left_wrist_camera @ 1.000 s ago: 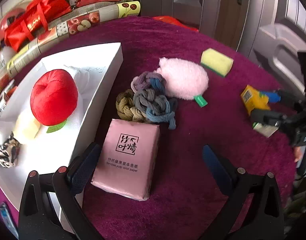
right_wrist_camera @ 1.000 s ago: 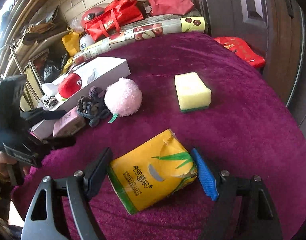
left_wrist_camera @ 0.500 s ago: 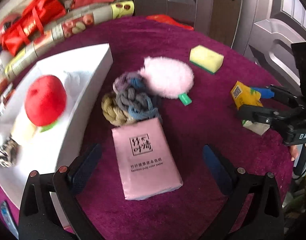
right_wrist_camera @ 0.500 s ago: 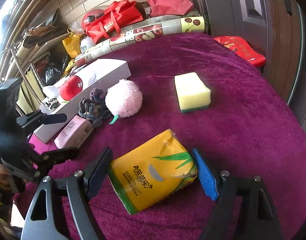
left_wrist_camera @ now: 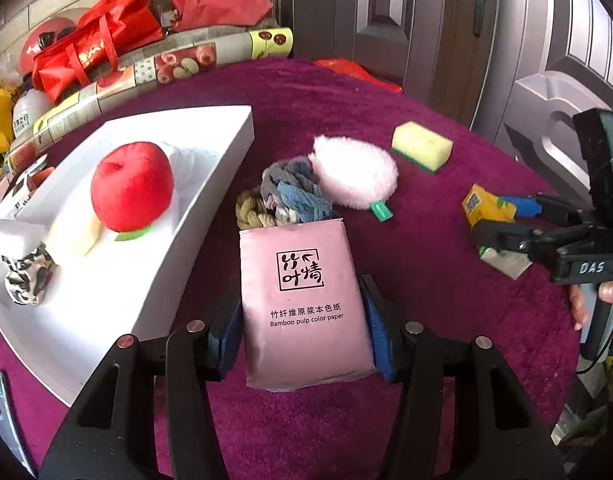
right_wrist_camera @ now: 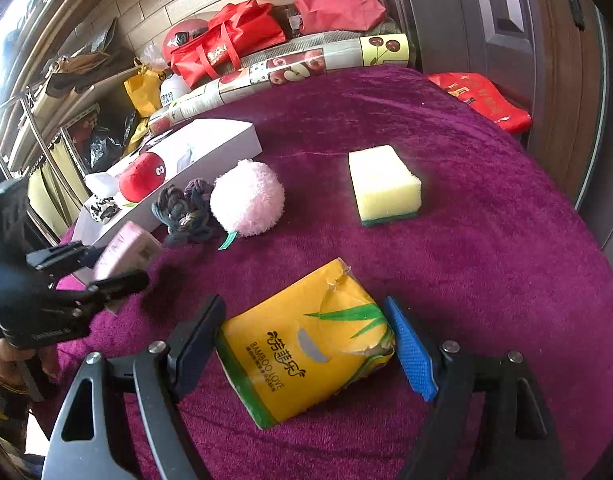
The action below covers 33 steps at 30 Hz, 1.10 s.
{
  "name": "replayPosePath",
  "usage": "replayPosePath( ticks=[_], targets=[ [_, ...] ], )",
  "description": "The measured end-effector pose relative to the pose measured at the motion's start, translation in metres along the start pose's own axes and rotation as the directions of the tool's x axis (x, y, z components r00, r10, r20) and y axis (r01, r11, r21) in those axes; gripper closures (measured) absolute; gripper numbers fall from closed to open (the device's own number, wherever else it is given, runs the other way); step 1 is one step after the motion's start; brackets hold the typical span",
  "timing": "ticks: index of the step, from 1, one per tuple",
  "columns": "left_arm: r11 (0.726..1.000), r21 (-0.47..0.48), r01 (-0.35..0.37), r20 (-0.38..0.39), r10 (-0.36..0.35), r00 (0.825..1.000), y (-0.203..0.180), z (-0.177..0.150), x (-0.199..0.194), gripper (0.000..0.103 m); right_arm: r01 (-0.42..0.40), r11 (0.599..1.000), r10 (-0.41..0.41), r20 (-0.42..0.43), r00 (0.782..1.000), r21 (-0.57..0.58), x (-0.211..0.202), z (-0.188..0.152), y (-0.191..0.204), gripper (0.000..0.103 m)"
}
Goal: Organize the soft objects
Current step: 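Grasp the pink tissue pack with the left tool while the right tool grasps the yellow tissue pack, then lift both tissue packs and carry them over the white tray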
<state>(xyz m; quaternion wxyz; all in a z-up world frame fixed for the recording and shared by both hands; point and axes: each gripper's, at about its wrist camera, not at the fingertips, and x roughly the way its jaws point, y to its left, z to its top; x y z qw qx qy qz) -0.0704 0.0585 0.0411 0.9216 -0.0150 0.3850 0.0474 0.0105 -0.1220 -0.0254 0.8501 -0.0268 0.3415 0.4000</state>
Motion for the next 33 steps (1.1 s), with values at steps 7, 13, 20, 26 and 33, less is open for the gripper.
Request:
replayPosePath(
  ticks=[7, 13, 20, 26, 33],
  targets=[
    [1.0, -0.013, 0.0, 0.023, 0.0, 1.0, 0.0, -0.002, -0.007, 0.05, 0.015, 1.0, -0.015, 0.008, 1.0, -0.002, -0.001, 0.0, 0.0, 0.022],
    [1.0, -0.025, -0.007, 0.04, 0.008, 0.999, 0.001, -0.003, -0.014, 0.05, 0.022, 1.0, -0.022, 0.041, 0.999, -0.001, -0.006, 0.0, 0.0, 0.022],
    [0.999, -0.032, -0.02, 0.073, 0.023, 0.997, 0.006, -0.004, -0.027, 0.05, 0.044, 0.999, -0.045, 0.069, 0.997, 0.008, -0.012, -0.001, 0.005, 0.022],
    [0.998, -0.055, -0.016, 0.106, 0.022, 0.994, 0.011, -0.004, -0.039, 0.05, 0.023, 1.0, -0.025, 0.102, 0.994, 0.022, -0.022, 0.0, 0.014, 0.022],
    [0.995, -0.094, -0.021, 0.154, 0.036, 0.987, 0.022, -0.004, -0.059, 0.05, -0.003, 1.0, -0.001, 0.156, 0.988, 0.028, -0.039, 0.002, 0.023, 0.022]
  ],
)
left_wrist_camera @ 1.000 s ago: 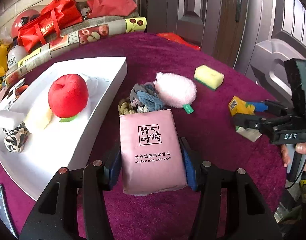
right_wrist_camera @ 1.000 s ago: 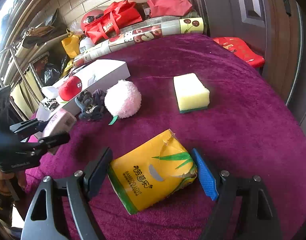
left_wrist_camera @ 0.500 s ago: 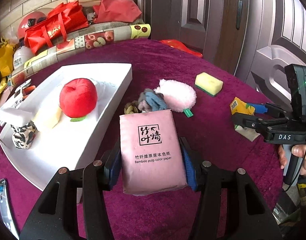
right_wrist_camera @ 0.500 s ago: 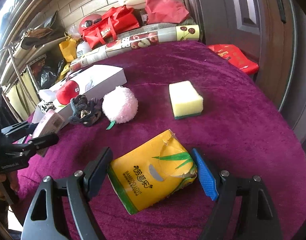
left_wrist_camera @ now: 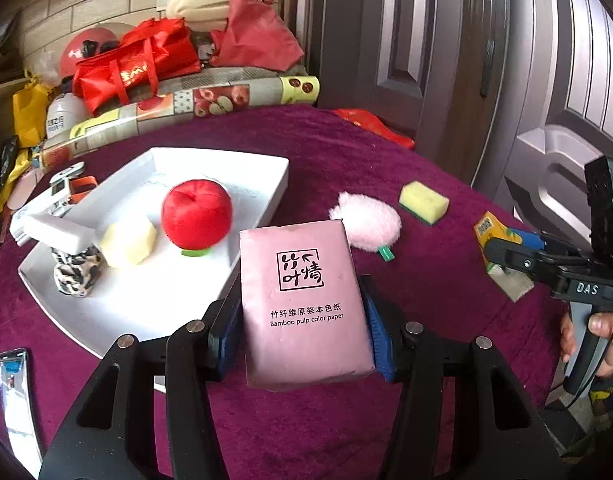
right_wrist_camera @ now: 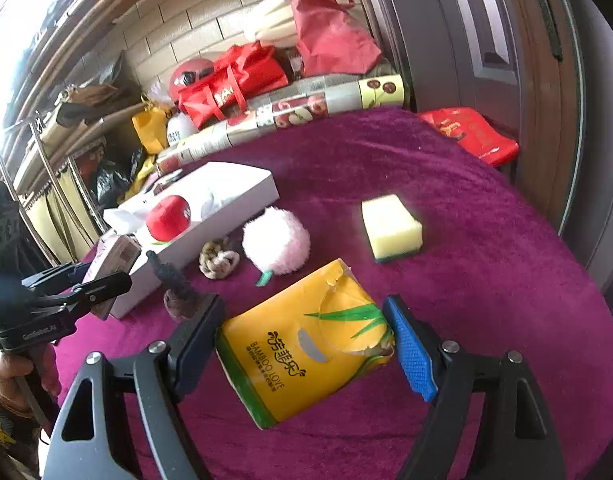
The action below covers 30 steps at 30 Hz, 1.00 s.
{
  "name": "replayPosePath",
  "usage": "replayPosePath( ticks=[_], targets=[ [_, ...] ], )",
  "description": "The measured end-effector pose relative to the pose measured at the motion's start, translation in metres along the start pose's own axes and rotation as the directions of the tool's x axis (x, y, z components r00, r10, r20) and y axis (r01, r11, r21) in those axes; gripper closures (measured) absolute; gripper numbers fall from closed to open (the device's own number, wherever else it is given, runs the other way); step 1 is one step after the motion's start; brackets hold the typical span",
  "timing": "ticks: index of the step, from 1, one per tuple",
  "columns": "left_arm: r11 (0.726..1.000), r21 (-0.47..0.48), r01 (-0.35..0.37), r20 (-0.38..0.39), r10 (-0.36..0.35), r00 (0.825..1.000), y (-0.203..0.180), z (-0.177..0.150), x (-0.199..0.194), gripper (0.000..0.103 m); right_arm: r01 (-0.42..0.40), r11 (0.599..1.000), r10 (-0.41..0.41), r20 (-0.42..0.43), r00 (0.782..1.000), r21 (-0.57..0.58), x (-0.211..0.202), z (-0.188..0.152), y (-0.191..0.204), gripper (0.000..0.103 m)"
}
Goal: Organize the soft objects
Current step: 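Lift both tissue packs and carry them over the white tray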
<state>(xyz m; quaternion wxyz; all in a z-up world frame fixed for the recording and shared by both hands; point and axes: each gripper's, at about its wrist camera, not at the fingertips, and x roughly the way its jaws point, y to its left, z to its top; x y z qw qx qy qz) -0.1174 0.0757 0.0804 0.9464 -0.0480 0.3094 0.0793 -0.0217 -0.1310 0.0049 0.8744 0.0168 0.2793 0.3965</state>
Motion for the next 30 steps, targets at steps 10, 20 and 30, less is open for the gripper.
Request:
replayPosePath(
  ticks=[10, 20, 30],
  targets=[
    [0.998, -0.037, 0.054, 0.031, -0.053, 0.998, 0.001, 0.0, -0.03, 0.05, -0.028, 0.999, 0.029, 0.06, 0.998, -0.024, -0.025, 0.003, 0.018, 0.022],
    [0.993, -0.042, 0.114, -0.007, -0.114, 0.993, -0.003, -0.006, -0.026, 0.05, -0.045, 0.999, 0.046, 0.075, 0.996, -0.015, -0.031, 0.003, 0.024, 0.022],
    [0.99, -0.012, 0.14, -0.092, -0.14, 0.986, 0.001, -0.037, -0.021, 0.048, -0.041, 0.998, 0.045, 0.061, 0.997, -0.056, -0.022, 0.0, 0.036, 0.022]
  ],
)
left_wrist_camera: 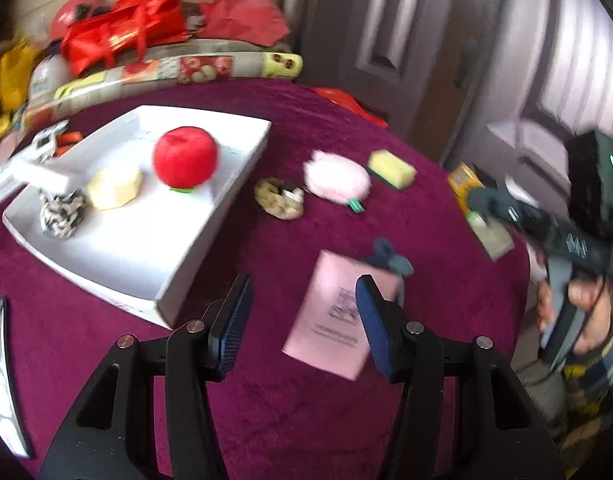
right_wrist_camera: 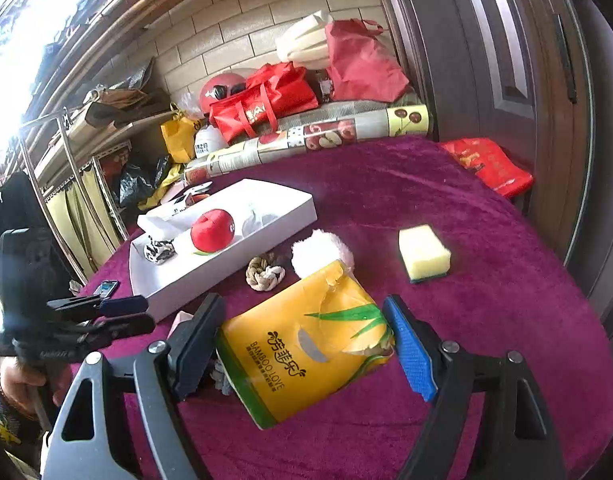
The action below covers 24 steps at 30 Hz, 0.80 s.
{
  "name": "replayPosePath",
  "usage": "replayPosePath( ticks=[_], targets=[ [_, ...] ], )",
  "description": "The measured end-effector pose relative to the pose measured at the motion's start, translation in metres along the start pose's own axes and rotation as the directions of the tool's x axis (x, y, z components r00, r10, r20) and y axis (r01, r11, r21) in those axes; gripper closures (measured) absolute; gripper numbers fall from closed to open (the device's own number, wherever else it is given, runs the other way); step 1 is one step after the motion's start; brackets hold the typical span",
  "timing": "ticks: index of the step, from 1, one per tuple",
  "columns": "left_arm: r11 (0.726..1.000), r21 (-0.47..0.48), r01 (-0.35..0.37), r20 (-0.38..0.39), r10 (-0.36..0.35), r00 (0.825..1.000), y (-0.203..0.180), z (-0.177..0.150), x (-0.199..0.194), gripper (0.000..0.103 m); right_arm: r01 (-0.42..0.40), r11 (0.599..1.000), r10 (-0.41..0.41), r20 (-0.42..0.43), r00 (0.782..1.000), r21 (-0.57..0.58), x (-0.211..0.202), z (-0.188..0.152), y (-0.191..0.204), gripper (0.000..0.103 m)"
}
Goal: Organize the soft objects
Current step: 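Lift both tissue packs and carry them over the white tray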
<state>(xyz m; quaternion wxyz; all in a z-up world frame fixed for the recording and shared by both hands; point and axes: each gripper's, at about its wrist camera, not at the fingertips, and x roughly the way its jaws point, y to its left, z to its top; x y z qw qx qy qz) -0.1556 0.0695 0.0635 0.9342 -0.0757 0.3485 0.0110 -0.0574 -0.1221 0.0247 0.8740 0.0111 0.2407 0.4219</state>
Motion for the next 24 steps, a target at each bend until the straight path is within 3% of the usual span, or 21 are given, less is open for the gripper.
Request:
replayPosePath(
  ticks=[3, 9, 10, 11, 16, 20, 24],
  targets=[
    [0.996, 0.084, -0.002, -0.042, 0.006, 0.999, -0.013, -0.007, 0.014, 0.035, -0.012, 0.999, 0.013, -0.016, 1.0, 0.032, 0.004, -0.003, -0.005, 0.022],
    [0.992, 0.126, 0.031, -0.13, -0.014, 0.991, -0.024, -0.011, 0.045, 0.035, -0.011, 0.999, 0.012, -0.025, 1.0, 0.036, 0.002, -0.006, -0.008, 0.022],
    [0.991, 0.13, 0.027, -0.127, -0.01, 0.992, -0.024, -0.011, 0.046, 0.036, -0.012, 0.999, 0.013, -0.024, 1.0, 0.038, 0.001, -0.006, -0.008, 0.022],
    [0.991, 0.129, 0.021, -0.126, -0.004, 0.992, -0.025, -0.012, 0.046, 0.053, -0.013, 0.999, 0.014, -0.023, 1.0, 0.039, 0.001, -0.005, -0.009, 0.022],
    [0.998, 0.056, 0.002, -0.001, -0.002, 1.0, -0.005, -0.002, 0.01, 0.053, -0.013, 0.999, 0.015, -0.024, 1.0, 0.046, 0.001, -0.004, -0.011, 0.022],
    [1.0, -0.008, 0.022, 0.083, -0.021, 0.996, 0.013, 0.013, -0.019, 0.053, -0.025, 0.997, 0.027, -0.024, 0.999, 0.068, 0.004, -0.003, -0.014, 0.022],
    [0.998, -0.049, -0.05, 0.134, 0.056, 0.989, 0.03, 0.023, -0.031, 0.053, -0.034, 0.997, 0.036, -0.028, 0.999, 0.068, 0.008, 0.0, -0.011, 0.022]
  ],
)
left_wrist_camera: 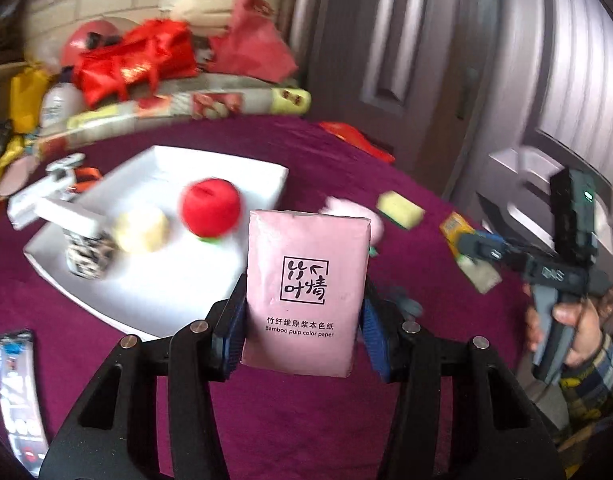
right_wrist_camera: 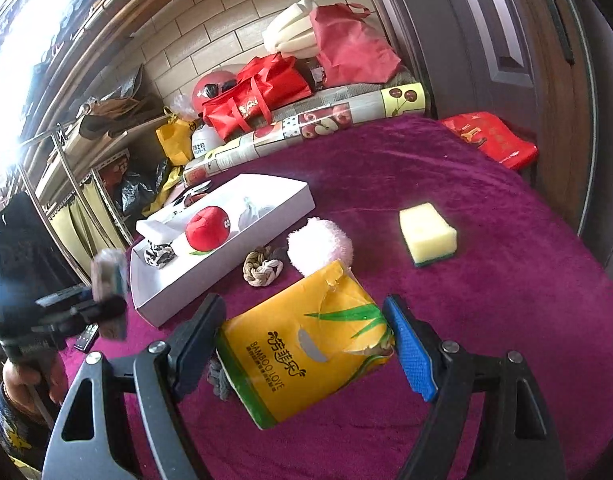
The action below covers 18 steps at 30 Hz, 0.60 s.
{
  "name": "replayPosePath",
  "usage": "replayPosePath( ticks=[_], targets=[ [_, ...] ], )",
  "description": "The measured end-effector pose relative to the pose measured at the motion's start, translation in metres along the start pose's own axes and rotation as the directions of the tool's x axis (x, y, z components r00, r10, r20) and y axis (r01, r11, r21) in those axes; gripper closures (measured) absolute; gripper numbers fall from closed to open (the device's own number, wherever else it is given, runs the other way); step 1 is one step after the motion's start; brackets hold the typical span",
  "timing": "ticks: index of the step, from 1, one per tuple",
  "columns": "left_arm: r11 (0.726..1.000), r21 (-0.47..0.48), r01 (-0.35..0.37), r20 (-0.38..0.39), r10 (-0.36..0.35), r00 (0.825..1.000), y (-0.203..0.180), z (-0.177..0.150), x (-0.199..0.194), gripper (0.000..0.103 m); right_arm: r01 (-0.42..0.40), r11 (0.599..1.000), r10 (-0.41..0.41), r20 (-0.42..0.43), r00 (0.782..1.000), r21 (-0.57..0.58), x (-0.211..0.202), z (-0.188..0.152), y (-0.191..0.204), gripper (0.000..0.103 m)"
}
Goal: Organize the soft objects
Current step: 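Lift both tissue packs and carry them over the white tray, then lower both tissue packs into the tray and open both tools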
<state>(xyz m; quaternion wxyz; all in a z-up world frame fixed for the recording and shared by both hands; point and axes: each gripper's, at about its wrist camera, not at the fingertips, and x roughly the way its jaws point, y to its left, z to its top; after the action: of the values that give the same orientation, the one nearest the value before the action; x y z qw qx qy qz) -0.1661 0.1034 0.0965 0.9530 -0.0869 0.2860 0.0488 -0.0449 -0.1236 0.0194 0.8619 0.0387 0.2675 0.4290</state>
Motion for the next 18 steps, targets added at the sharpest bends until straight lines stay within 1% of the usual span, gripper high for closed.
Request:
replayPosePath(
  ticks=[2, 4, 5, 7, 8, 10, 12, 14, 16, 18],
  targets=[
    [0.997, -0.067, -0.044, 0.024, 0.045, 0.999, 0.021, 0.008, -0.003, 0.053, 0.001, 1.0, -0.001, 0.002, 1.0, -0.021, 0.002, 0.006, 0.005, 0.022],
    [0.989, -0.129, -0.07, 0.044, 0.076, 0.996, 0.04, 0.016, -0.006, 0.053, -0.001, 0.999, 0.002, 0.009, 1.0, -0.052, 0.003, 0.015, 0.012, 0.022],
    [0.98, -0.162, -0.115, 0.054, 0.125, 0.991, 0.053, 0.022, -0.009, 0.053, 0.0, 0.998, 0.001, 0.019, 1.0, -0.07, 0.002, 0.022, 0.016, 0.022],
    [0.969, -0.186, -0.166, 0.064, 0.18, 0.982, 0.07, 0.03, -0.011, 0.053, -0.006, 0.995, 0.009, 0.034, 0.999, -0.095, 0.003, 0.036, 0.024, 0.022],
    [0.959, -0.2, -0.199, 0.066, 0.216, 0.974, 0.079, 0.036, -0.012, 0.053, -0.014, 0.995, 0.017, 0.034, 0.999, -0.097, 0.005, 0.042, 0.025, 0.022],
    [0.948, -0.22, -0.228, 0.069, 0.249, 0.966, 0.091, 0.044, -0.011, 0.052, -0.048, 0.995, 0.05, 0.027, 0.998, -0.089, 0.012, 0.059, 0.029, 0.022],
    [0.939, -0.253, -0.235, 0.067, 0.259, 0.964, 0.104, 0.054, -0.005, 0.052, -0.081, 0.993, 0.082, 0.016, 0.996, -0.081, 0.02, 0.072, 0.033, 0.022],
    [0.929, -0.302, -0.214, 0.055, 0.241, 0.969, 0.118, 0.065, 0.002, 0.052, -0.116, 0.99, 0.116, -0.002, 0.993, -0.082, 0.034, 0.089, 0.041, 0.022],
    [0.919, -0.342, -0.198, 0.033, 0.222, 0.974, 0.128, 0.075, 0.016, 0.052, -0.132, 0.987, 0.131, -0.019, 0.991, -0.086, 0.05, 0.101, 0.048, 0.022],
    [0.9, -0.374, -0.222, -0.001, 0.239, 0.971, 0.138, 0.086, 0.033, 0.052, -0.153, 0.985, 0.149, -0.056, 0.987, -0.076, 0.073, 0.114, 0.057, 0.022]
  ],
)
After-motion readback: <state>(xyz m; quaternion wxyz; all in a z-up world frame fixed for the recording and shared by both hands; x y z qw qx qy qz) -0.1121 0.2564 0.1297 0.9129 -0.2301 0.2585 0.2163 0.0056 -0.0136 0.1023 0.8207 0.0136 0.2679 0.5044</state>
